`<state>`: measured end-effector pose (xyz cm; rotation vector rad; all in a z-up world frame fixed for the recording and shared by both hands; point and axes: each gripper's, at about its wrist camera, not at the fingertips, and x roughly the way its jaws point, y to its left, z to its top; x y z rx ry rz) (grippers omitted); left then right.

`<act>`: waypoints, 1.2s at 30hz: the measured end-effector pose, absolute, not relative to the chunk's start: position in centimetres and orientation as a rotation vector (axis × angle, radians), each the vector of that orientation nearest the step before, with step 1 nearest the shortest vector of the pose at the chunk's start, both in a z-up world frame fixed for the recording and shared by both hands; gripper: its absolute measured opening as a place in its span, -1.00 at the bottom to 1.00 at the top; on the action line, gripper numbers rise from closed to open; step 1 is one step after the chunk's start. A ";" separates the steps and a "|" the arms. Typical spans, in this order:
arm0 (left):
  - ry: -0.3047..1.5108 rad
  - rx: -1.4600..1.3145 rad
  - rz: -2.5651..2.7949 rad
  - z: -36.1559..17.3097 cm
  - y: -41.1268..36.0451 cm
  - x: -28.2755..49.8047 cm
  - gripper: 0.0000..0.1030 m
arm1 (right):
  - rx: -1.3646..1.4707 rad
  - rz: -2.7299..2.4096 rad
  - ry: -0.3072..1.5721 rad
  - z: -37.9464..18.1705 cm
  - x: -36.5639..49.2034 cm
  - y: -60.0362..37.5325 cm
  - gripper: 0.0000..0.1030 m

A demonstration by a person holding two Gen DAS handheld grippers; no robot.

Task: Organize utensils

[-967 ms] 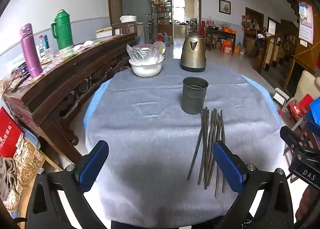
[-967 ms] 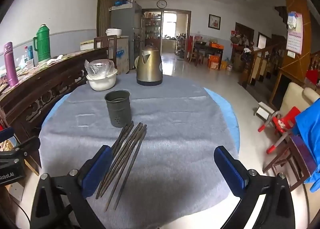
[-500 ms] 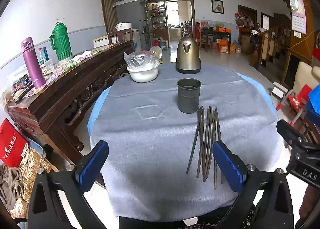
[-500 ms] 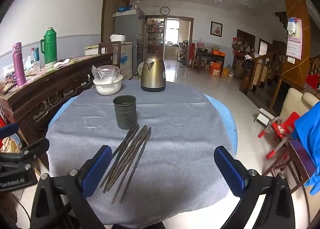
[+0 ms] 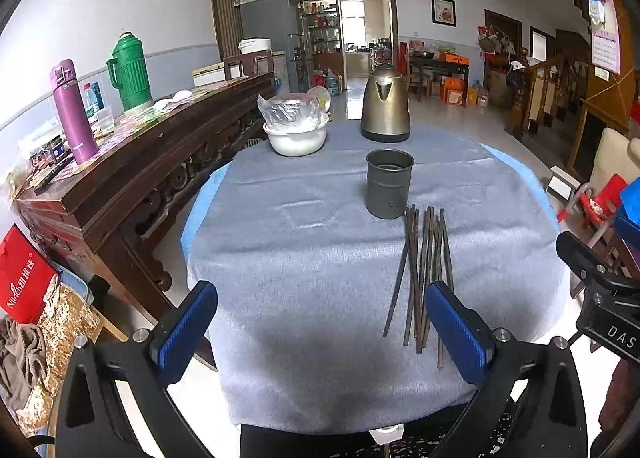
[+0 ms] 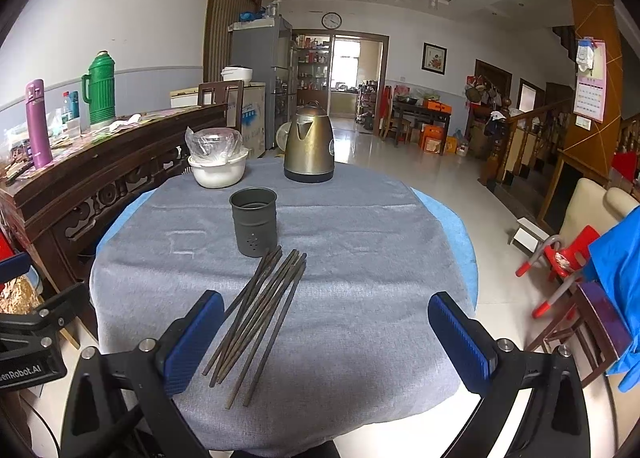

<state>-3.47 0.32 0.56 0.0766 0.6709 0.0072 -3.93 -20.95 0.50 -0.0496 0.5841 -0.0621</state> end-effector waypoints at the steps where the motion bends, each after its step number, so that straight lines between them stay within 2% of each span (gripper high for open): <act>1: 0.673 0.076 0.006 0.5 0.3 -3.4 1.00 | -0.052 -0.063 0.586 0.6 -3.7 -20.9 1.00; 36: 0.709 0.047 -0.001 -0.5 1.1 -3.3 1.00 | -0.039 -0.072 0.617 -0.4 -3.6 -20.8 1.00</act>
